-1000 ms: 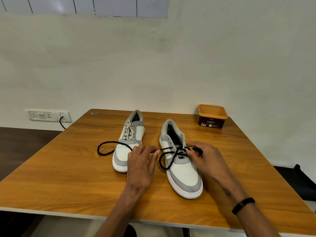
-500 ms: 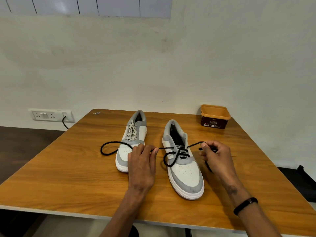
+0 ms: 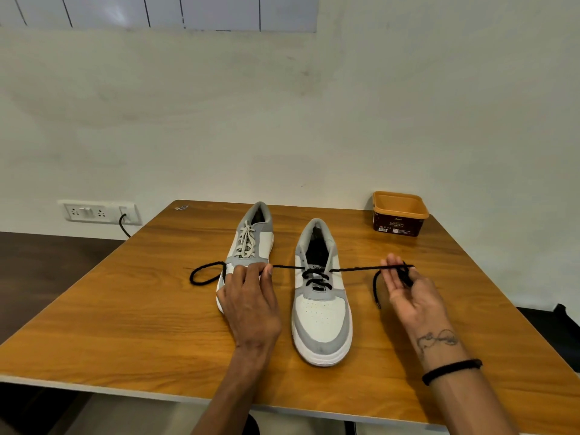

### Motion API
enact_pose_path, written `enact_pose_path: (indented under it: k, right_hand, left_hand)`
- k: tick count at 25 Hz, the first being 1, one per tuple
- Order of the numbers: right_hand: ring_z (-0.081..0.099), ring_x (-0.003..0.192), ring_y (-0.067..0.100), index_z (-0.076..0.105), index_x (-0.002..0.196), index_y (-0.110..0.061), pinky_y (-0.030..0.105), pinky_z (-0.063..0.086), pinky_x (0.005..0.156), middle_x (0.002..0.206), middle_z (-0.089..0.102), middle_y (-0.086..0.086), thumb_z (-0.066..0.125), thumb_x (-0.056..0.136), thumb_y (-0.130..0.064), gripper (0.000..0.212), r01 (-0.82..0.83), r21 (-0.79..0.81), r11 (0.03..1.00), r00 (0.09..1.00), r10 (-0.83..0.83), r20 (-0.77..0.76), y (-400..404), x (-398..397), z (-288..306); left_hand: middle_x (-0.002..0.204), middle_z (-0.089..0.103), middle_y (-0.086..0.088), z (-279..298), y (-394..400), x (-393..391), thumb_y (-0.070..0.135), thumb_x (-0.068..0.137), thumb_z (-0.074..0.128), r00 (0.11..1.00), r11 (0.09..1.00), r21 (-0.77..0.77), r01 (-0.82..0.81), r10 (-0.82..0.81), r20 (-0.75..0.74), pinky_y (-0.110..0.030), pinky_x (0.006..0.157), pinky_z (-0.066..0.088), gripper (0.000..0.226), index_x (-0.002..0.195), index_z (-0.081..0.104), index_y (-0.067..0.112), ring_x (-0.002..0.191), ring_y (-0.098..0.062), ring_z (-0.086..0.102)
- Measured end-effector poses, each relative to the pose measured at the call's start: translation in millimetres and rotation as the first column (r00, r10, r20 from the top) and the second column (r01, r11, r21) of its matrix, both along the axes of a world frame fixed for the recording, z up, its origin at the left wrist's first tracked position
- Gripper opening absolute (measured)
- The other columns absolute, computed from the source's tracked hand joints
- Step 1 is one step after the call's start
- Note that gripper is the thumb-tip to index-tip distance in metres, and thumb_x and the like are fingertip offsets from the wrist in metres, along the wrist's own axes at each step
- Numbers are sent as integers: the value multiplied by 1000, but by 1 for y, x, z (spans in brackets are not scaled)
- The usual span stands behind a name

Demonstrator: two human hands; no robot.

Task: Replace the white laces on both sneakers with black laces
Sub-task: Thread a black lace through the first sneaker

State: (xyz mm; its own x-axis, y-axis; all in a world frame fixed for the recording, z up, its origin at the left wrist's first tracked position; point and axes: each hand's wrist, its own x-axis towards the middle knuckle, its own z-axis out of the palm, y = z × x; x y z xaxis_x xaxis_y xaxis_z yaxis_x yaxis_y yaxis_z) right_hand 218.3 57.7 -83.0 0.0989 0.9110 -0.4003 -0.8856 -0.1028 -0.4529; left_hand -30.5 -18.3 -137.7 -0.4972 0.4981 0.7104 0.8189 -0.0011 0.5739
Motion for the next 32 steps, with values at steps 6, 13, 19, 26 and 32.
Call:
enact_pose_path:
  k: [6,13,19,26,32]
  right_hand:
    - [46,51,8,52,103,-14,23,39,49,77,58,2,50,109,-10,7,72,36,997,969,-78,236,8,17,2]
    - [59,66,14,63,109,-12,28,50,60,89,69,10,64,103,-12,6,81,104,991,857,-123,500,7,16,19]
    - [66,113,16,51,141,-30,32,56,84,129,61,-3,73,97,-11,53,-199,-10,980,120,34,992,2,19,13]
    - [77,94,7,62,116,-18,30,63,86,110,75,0,56,105,-4,19,-336,287,897,225,-219,949,-14,-18,21]
    - [72,80,9,71,108,-29,25,58,69,96,77,-9,72,99,-24,11,-470,315,825,125,-291,949,-30,-35,35]
  left_hand:
    - [98,62,-1,-1,1,-2,33,108,49,999,999,13,-33,33,39,-38,78,35,24,103,66,17,90,-21,54]
    - [104,62,-3,-2,1,-1,32,107,52,998,999,14,-35,34,56,-43,79,42,19,107,66,19,97,-24,56]
    - [129,56,-3,6,-7,12,31,105,60,961,976,3,218,-215,-172,-46,108,43,26,129,65,25,126,-23,50]
    - [103,63,6,3,-7,11,37,104,59,922,936,-27,351,-350,-167,-36,80,48,22,108,74,21,96,-12,54]
    - [101,65,7,0,-5,10,35,101,64,936,943,-18,331,-331,-117,-34,80,49,20,104,75,19,95,-11,54]
